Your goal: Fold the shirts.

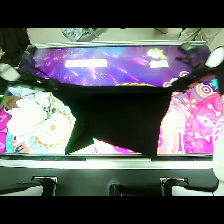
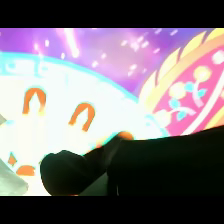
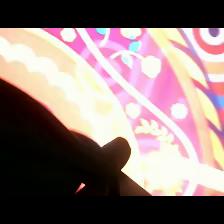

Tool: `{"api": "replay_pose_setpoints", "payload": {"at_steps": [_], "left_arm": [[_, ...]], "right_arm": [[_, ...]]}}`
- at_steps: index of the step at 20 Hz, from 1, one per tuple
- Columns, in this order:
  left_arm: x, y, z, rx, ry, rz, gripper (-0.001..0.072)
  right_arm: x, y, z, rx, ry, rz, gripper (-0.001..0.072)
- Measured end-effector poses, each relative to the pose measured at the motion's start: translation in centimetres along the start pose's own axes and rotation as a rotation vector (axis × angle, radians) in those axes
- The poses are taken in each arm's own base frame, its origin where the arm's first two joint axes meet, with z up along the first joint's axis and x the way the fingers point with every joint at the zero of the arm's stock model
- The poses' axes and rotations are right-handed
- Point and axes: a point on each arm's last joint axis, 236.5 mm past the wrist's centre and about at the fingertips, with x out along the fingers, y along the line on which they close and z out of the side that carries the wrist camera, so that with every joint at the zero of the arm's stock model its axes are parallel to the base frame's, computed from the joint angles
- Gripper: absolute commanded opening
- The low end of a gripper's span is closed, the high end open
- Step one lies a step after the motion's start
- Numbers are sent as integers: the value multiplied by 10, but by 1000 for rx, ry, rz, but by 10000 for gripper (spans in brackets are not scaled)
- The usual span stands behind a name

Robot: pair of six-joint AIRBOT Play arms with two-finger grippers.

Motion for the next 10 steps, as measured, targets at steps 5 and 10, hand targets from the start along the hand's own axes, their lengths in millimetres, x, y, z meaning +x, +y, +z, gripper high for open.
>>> {"api": "replay_pose_setpoints", "payload": {"at_steps": [5,10], "left_arm": [[77,-10,-35,-90,172,-104,459],[60,-12,-37,-113,246,-177,594]], "right_arm": [[73,21,10,101,18,138,275],[43,0,9,90,-28,141,490]]}}
